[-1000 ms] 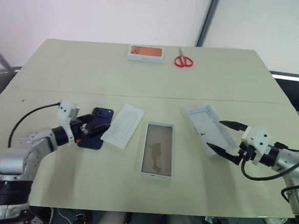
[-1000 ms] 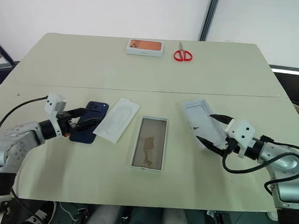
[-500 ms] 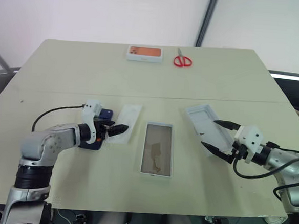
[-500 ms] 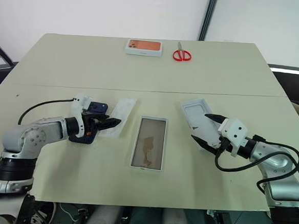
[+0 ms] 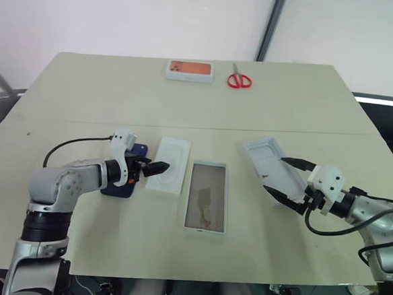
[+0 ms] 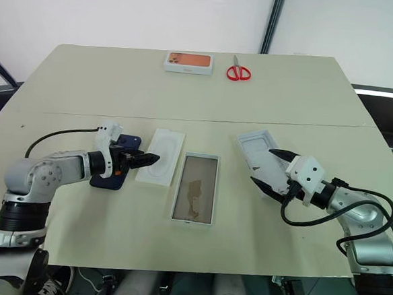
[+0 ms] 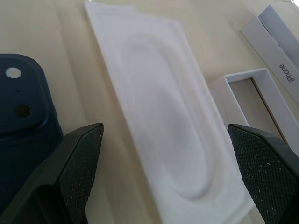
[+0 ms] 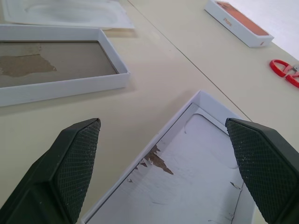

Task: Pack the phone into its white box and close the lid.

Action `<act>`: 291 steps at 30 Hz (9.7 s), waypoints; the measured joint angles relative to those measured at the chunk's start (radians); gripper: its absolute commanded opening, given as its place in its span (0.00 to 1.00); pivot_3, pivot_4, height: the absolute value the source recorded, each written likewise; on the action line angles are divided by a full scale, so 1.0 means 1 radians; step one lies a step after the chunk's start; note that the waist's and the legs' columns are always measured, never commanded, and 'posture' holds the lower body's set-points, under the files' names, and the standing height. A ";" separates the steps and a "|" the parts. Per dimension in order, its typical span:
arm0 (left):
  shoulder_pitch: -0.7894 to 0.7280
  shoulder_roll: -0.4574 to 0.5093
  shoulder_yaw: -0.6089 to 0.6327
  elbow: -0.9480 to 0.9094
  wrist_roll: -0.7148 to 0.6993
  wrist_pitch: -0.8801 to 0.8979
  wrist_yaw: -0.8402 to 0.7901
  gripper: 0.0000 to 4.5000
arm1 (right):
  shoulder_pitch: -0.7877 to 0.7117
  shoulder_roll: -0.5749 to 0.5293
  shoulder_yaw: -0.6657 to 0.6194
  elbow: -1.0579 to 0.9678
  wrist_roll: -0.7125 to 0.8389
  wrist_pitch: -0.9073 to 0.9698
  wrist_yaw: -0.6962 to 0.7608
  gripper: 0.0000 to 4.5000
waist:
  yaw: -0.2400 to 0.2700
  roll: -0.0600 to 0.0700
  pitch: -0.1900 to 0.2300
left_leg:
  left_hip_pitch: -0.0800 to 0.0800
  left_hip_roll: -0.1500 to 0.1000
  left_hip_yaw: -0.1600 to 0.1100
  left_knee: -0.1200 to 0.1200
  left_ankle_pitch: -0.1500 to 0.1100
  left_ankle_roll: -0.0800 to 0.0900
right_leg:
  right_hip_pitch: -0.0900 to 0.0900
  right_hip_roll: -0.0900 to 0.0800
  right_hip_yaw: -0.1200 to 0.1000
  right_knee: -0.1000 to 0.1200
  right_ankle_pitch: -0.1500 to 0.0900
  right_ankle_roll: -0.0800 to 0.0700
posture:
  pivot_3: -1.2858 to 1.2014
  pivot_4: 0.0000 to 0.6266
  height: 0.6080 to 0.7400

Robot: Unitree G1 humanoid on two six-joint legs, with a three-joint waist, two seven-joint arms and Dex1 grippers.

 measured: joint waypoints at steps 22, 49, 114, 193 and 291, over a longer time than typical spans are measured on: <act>-0.073 -0.175 0.183 0.135 -0.113 0.202 0.114 0.74 | -0.025 0.003 0.029 -0.008 -0.017 0.003 -0.003 1.00 | 0.007 0.000 0.000 | 0.001 -0.001 0.000 0.001 0.000 0.000 | 0.002 -0.001 -0.001 0.000 0.000 0.000 | 0.52 0.24 1.00; -0.097 -0.191 0.369 0.193 -0.234 0.317 0.165 0.01 | 0.000 0.002 0.094 -0.182 0.058 0.123 0.052 1.00 | 0.002 -0.002 0.000 | 0.002 -0.001 0.000 0.000 0.000 0.000 | 0.003 0.000 -0.001 0.000 0.000 0.000 | 0.52 0.24 1.00; -0.168 -0.235 0.504 0.121 -0.401 0.424 0.293 0.00 | -0.288 0.167 0.383 0.007 -0.099 0.132 0.144 0.99 | 0.002 -0.004 0.001 | 0.001 -0.001 -0.001 0.000 0.000 -0.002 | 0.001 0.000 0.000 0.000 0.000 0.000 | 0.52 0.24 1.00; 0.294 0.189 -0.048 -0.173 0.064 -0.680 -0.333 1.00 | -0.445 0.273 0.475 0.105 -0.388 0.106 -0.147 0.02 | 0.024 -0.002 0.004 | 0.000 0.000 -0.001 -0.007 0.000 -0.002 | -0.004 -0.002 0.000 -0.009 -0.001 -0.005 | 0.52 0.24 1.00; 0.175 0.025 -0.288 -0.019 0.407 -0.698 -0.277 1.00 | -0.259 0.121 0.416 -0.009 -0.334 0.086 0.041 0.02 | 0.003 -0.001 0.004 | 0.001 0.000 -0.001 -0.004 0.001 -0.002 | -0.001 0.000 -0.001 -0.004 0.001 -0.001 | 0.52 0.24 1.00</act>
